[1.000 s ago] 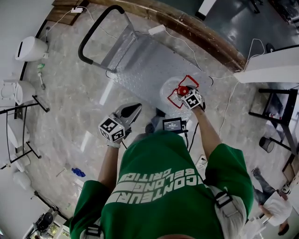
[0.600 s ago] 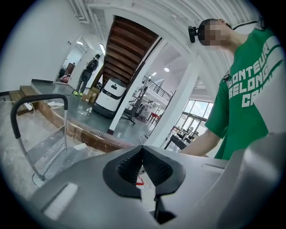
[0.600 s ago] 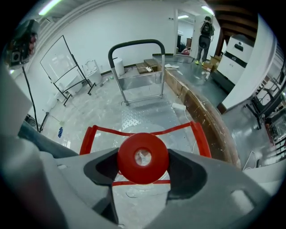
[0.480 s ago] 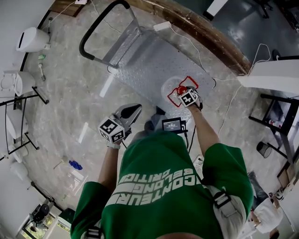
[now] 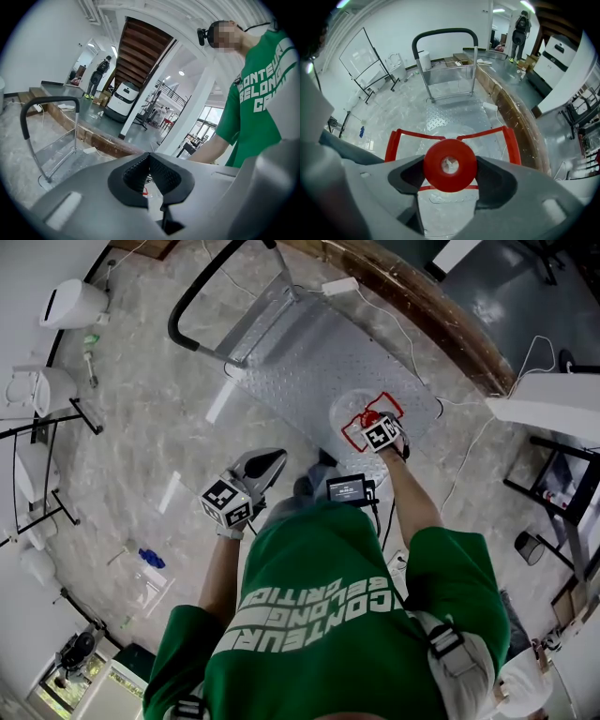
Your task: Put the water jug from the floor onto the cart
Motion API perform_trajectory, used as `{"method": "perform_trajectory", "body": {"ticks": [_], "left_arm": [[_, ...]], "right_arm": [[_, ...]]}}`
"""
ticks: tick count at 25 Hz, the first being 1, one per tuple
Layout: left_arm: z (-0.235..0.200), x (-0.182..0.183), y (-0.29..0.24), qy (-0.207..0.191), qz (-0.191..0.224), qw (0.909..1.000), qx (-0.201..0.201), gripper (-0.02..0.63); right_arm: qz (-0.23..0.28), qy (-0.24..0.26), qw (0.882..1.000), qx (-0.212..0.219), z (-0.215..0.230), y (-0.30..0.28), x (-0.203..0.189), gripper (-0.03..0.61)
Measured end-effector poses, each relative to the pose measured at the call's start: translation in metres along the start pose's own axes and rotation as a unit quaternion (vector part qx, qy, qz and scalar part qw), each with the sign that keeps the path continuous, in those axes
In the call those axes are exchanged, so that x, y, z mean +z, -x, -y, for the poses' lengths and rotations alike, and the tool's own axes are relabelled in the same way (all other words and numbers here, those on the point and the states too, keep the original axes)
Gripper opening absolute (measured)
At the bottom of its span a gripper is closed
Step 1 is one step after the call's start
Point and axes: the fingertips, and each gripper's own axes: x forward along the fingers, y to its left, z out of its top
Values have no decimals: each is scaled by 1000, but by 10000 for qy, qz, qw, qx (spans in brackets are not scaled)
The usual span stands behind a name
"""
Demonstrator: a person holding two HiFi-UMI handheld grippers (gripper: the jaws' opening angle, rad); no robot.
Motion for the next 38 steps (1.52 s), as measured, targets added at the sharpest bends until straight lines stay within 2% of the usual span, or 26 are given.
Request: {"method": "perform_trajectory", "body": {"ticks": [4, 13, 20, 26, 28, 30, 33, 38], "left_arm": [[-4, -2, 3, 16, -1, 10000, 31, 8], [-1, 1, 9, -49, 86, 10000, 1, 8], [9, 1, 16, -160, 202, 9996, -109, 8], [18, -1, 27, -304, 281, 9987, -282, 8], [22, -3, 31, -343, 309, 9983, -350, 8], [26, -5, 35, -392, 326, 9978, -431, 8], [35, -8, 38, -484, 352, 9965, -587, 8], [55, -19, 40, -611, 342, 9937, -872, 8]], "right_arm": [[-25, 139, 9999, 9, -6, -7, 10, 301], [-212, 262, 9994, 59, -15, -2, 5, 301], [183, 130, 9996, -146, -8, 31, 17, 301], [775, -114, 9960, -441, -11, 83, 24, 299], [1002, -149, 9928, -640, -12, 105, 23, 240], [1299, -163, 9876, -868, -14, 132, 23, 128], [1682, -216, 9797, -1064, -19, 169, 19, -6], [2190, -442, 9673, -1203, -34, 223, 6, -8]]}}
